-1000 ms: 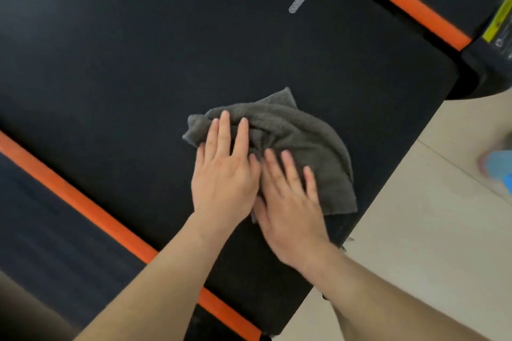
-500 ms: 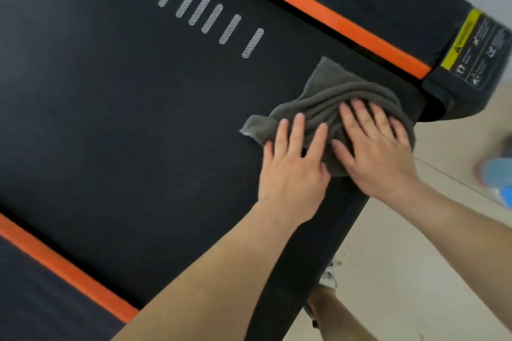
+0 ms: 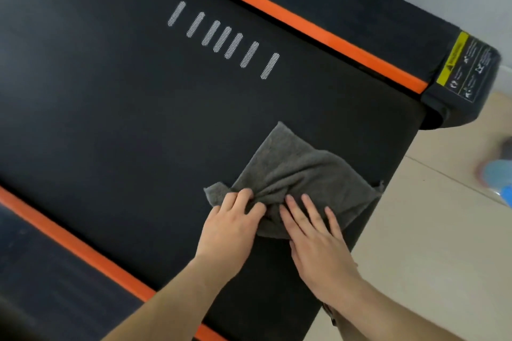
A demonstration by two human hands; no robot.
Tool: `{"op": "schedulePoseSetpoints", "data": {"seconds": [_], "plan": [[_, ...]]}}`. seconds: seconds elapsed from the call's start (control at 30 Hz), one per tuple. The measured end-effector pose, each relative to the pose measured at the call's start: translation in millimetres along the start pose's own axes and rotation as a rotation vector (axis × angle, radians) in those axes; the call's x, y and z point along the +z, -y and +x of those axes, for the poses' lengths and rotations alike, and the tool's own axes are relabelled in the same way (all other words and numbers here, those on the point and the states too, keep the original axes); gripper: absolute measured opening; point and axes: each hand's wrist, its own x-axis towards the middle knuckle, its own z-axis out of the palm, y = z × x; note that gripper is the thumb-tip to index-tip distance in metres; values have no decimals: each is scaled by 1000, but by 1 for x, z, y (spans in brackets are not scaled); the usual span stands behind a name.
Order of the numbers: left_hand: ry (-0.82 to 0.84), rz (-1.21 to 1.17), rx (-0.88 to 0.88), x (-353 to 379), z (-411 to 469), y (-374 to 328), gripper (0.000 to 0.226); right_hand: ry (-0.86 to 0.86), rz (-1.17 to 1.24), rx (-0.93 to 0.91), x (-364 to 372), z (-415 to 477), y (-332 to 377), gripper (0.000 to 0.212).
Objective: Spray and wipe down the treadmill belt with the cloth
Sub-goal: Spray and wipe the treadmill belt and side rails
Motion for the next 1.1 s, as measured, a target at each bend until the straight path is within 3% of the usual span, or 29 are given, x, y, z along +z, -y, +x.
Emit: {"op": "schedulePoseSetpoints", "data": {"seconds": [0.2, 0.33, 0.4, 0.53, 0.6, 0.77, 0.9, 1.0, 1.1], "plan": [[-54, 50, 22, 11, -42, 88, 33, 41, 51, -49, 8, 1, 73, 91], [-201, 94, 9, 10, -61, 152, 14, 114, 153, -32, 9, 19, 141, 58], [-264, 67, -39, -2, -57, 180, 11, 75, 162, -1, -2, 42, 163, 58], [-255, 115, -301, -1, -102, 301, 15, 138, 192, -155, 11, 94, 284, 51], [-245, 121, -336, 0, -118, 325, 13, 159, 171, -186, 14, 105, 313, 49], [-240, 306, -198, 25, -136, 267, 17, 173, 134, -124, 26, 64, 285, 51], [-34, 294, -135, 44, -135, 157, 27, 254, 53, -61, 36, -13, 210, 65], [140, 289, 14, 58, -147, 90, 33, 348, 20, 27, 40, -69, 164, 66], [115, 215, 56, 76, -162, 69, 35, 373, -26, 79, 53, -105, 153, 57]]}}
